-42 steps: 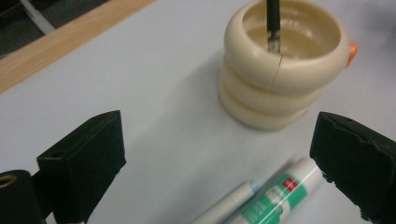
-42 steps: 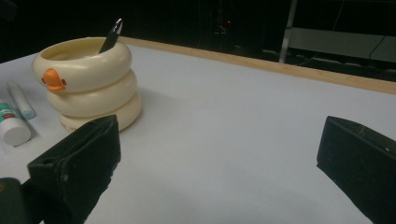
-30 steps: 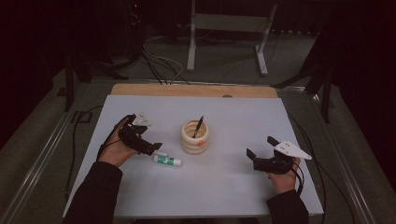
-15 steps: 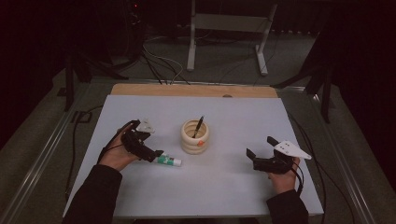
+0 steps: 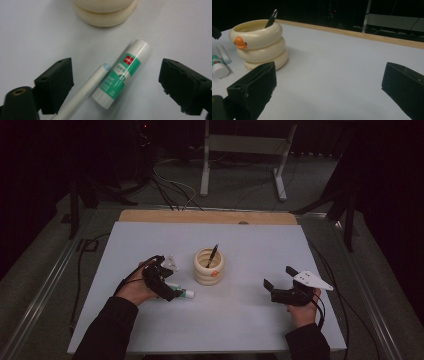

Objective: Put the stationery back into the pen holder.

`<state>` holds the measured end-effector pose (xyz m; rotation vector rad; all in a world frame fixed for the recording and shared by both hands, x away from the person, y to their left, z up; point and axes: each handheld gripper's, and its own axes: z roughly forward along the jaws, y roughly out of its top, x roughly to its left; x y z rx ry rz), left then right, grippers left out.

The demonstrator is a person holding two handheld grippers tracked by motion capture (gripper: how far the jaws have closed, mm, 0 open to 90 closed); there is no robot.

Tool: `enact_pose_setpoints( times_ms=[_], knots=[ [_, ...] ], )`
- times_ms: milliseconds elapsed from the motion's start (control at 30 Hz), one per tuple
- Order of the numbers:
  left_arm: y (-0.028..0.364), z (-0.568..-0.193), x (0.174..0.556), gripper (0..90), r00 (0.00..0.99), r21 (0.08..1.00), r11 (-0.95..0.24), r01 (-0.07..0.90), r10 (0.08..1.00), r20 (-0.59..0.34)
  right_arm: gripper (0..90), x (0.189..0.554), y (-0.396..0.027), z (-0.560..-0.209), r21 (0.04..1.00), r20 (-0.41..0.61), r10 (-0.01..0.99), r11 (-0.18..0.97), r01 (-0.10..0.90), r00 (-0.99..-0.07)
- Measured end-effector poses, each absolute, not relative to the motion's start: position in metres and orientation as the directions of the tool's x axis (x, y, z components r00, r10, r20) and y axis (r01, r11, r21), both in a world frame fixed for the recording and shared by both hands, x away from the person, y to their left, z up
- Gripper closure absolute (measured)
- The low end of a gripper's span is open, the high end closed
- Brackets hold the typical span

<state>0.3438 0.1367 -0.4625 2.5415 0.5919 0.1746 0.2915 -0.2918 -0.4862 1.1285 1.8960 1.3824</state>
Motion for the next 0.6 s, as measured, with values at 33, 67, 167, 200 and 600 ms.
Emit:
enact_pose_setpoints(
  times_ms=[33,67,167,200,600],
  knots=[
    [0.135,-0.464,0.343,15.2,0.901,0.511,-0.776,0.369,0.434,0.008,0.0,0.291,-0.292,-0.486,0.940,0.055,0.858,0.127,0.315,-0.510],
    [0.133,-0.466,0.342,15.8,0.904,0.502,-0.784,0.365,0.427,0.008,0.0,0.291,-0.291,-0.486,0.940,0.055,0.858,0.127,0.315,-0.510],
    [0.127,-0.471,0.341,23.6,0.913,0.475,-0.810,0.343,0.406,0.032,0.0,0.292,-0.291,-0.486,0.941,0.053,0.857,0.129,0.314,-0.512],
    [0.125,-0.472,0.341,28.6,0.915,0.474,-0.814,0.336,0.401,0.041,0.0,0.292,-0.291,-0.486,0.940,0.053,0.857,0.130,0.314,-0.512],
    [0.103,-0.489,0.334,56.9,0.957,0.378,-0.899,0.220,0.274,0.097,0.0,0.292,-0.291,-0.487,0.939,0.061,0.855,0.125,0.319,-0.515]
  ],
)
